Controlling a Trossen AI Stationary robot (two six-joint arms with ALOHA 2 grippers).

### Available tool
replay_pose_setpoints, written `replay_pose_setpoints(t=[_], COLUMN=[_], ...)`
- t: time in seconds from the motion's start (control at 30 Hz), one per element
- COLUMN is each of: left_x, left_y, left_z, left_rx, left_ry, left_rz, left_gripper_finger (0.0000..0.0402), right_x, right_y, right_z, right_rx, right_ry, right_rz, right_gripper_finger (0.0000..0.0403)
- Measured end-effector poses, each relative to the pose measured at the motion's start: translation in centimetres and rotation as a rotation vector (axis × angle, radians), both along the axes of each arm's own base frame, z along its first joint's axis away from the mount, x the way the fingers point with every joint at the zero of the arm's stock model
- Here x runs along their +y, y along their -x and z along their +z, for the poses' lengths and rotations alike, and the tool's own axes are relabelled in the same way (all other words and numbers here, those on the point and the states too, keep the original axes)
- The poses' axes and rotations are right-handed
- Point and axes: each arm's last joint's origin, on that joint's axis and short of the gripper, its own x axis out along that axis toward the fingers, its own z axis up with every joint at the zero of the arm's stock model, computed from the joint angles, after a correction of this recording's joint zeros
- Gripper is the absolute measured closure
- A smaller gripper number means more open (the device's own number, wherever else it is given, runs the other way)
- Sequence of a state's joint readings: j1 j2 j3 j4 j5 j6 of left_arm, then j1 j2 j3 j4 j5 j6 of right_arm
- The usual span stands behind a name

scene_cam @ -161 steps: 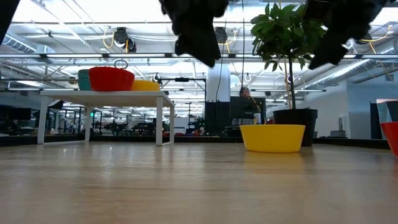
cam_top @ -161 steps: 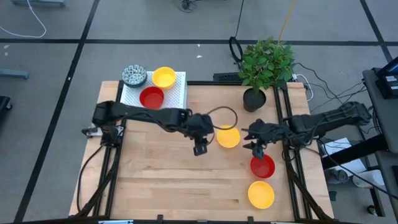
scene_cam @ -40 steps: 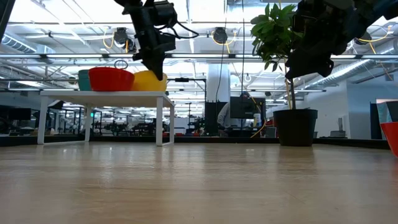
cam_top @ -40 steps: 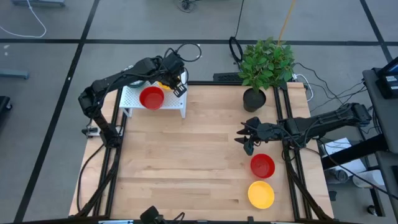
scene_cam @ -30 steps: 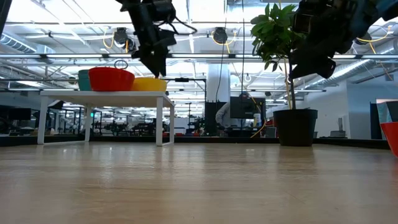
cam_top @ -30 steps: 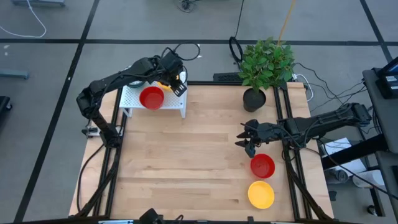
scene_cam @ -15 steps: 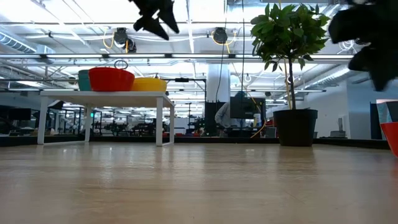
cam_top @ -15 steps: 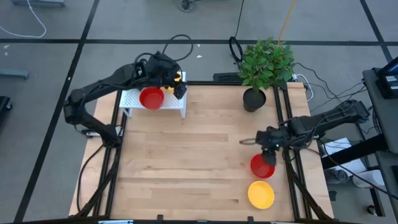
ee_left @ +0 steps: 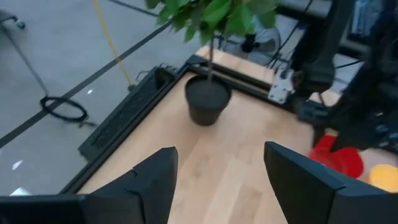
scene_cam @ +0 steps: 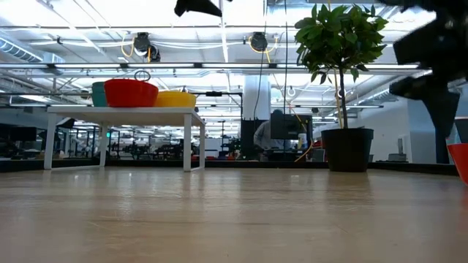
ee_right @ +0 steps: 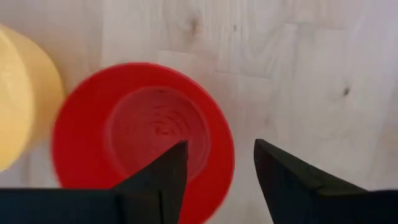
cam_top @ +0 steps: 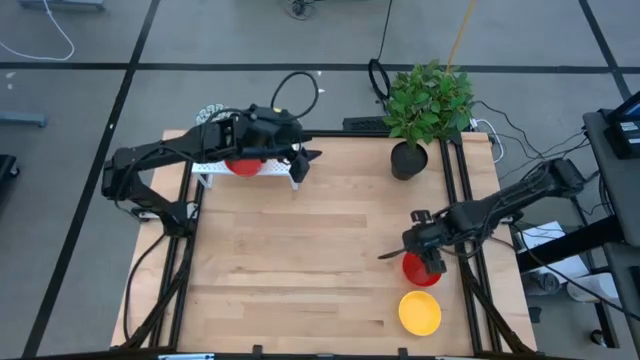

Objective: Pick & Place Mini bowls
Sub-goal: Stack the red bowl on top of the red bowl on the shelf

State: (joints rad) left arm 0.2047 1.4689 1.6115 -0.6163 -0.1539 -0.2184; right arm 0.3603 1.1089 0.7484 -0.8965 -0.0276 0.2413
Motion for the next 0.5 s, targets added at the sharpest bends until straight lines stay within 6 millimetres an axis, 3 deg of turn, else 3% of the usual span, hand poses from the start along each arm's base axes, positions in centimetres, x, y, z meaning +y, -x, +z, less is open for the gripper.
replay_pose_setpoints(t=[0.3,0.5], left_x=[-0.8,-1.1], left_y=[-0.3,-0.4], left_z=[0.3,0.3], left_rx=[-0.037,-0.042], left_ry=[-0.009,0.006], left_rz=[-0.024,-0.026], left_gripper_finger=[0.0158,0.0158], right_x=[0.3,0.6], right_y=[-0.7,-1.0], right_z=[-3.6,-4.2], right_rx=[0.005,0.01], right_ry=[-0.004,-0.078], right_rz=[-0.013,-0.052], right_gripper_finger=[0.0234,0.0277])
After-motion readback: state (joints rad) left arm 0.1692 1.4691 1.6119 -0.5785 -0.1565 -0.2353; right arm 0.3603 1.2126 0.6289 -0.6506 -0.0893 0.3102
